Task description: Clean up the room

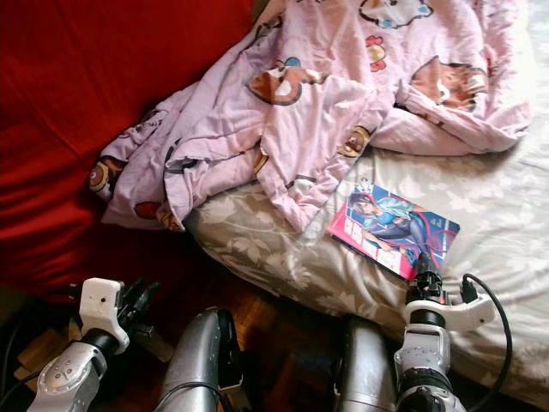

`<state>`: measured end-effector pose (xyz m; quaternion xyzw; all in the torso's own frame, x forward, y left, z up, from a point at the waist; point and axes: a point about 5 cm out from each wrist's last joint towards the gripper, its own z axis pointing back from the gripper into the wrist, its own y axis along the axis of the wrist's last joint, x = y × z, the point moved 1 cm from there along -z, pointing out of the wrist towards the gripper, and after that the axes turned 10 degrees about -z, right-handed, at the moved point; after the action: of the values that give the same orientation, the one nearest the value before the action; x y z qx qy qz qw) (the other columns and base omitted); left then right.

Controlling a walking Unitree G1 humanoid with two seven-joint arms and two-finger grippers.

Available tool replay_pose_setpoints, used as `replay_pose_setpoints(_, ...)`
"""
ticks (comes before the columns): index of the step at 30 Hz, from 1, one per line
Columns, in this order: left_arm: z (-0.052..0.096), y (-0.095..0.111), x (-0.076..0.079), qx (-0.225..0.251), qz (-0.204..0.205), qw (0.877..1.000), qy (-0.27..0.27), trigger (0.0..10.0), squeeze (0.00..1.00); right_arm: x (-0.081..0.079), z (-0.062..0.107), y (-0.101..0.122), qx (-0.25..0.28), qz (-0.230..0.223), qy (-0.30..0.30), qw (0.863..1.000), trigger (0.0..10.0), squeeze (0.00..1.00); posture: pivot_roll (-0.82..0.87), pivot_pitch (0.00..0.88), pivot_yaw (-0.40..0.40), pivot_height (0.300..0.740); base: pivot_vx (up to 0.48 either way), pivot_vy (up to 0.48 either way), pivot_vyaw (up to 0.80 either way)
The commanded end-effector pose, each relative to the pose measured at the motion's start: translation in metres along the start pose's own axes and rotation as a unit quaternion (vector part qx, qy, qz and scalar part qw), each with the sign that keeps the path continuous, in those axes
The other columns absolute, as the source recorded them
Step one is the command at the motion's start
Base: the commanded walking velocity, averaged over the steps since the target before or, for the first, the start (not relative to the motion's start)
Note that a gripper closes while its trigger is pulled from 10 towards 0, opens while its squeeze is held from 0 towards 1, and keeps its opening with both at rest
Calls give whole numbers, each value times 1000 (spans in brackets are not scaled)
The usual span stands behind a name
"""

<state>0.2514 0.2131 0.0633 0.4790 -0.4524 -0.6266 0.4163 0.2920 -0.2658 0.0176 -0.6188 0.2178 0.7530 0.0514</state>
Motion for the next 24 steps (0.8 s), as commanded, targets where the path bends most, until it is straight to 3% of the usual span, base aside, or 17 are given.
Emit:
replay_pose_setpoints(1, 7, -7, -4, -21, -7, 1000, 1, 10000, 0, 49, 34, -24, -41, -35, -118, 992, 10000, 0, 187, 363, 172, 586, 0, 0, 0)
replay_pose_setpoints(7, 8, -3, -2, -16, -22, 1000, -8, 10000, 0, 36, 30, -40, -74, -59, -81, 992, 10000, 0, 196, 360, 175, 586, 0, 0, 0)
replay_pose_setpoints(12, 8, -1, -2, -16, -27, 999, -9, 10000, 0, 21, 28, -64, -137, -70, -37, 987, 10000, 0, 201, 357, 175, 586, 0, 0, 0)
replay_pose_setpoints(21, 8, -1, -3, -18, -33, 999, -10, 10000, 0, 16, 31, -79, -173, -89, -20, 981, 10000, 0, 202, 353, 175, 586, 0, 0, 0)
replay_pose_setpoints(24, 7, 0, -3, -18, -36, 999, -10, 10000, 0, 19, 40, -96, -241, -43, -24, 969, 10000, 0, 198, 349, 172, 586, 0, 0, 0)
